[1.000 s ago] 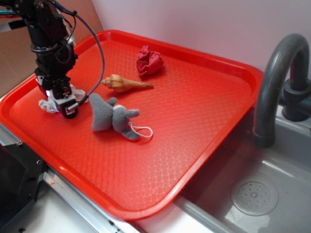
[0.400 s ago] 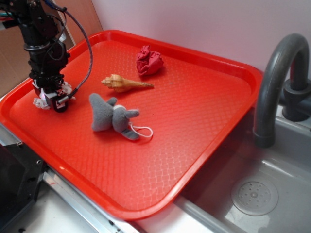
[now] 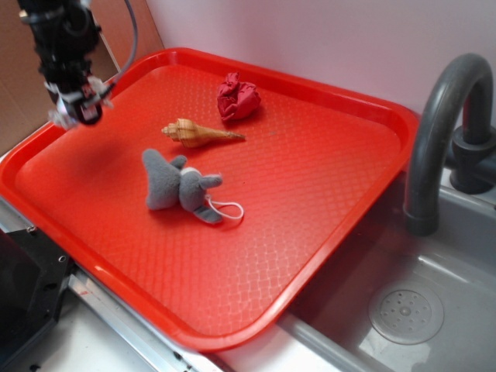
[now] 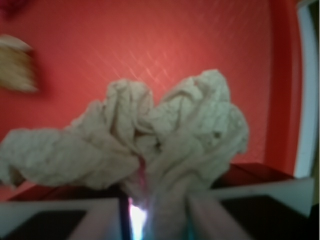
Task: Grab the white paper.
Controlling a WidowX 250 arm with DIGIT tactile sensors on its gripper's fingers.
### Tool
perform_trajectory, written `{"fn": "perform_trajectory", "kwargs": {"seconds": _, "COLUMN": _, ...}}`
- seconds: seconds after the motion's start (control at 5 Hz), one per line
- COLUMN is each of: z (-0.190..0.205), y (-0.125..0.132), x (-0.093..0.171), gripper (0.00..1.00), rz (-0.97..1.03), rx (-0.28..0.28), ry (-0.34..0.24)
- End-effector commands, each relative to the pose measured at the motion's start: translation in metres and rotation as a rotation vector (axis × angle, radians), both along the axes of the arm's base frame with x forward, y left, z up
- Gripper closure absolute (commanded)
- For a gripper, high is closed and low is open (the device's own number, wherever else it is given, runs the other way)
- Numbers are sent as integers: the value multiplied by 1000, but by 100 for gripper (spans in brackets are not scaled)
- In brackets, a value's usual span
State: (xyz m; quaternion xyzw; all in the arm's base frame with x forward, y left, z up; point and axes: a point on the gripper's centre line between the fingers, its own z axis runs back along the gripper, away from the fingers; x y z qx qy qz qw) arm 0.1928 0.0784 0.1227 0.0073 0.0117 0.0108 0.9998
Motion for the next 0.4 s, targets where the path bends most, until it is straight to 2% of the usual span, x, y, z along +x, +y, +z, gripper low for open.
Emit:
{"fn": "perform_trajectory", "kwargs": {"seconds": 0.0, "z": 110, "y": -46, "x": 3, "gripper": 100, "rz": -39, "rx": -127, "ry": -183}}
{"fn": "perform_trajectory", "kwargs": {"seconds": 0.2, "z": 119, "y": -57, "x": 9, "gripper": 100, "rz": -61, "rx": -108, "ry": -203}}
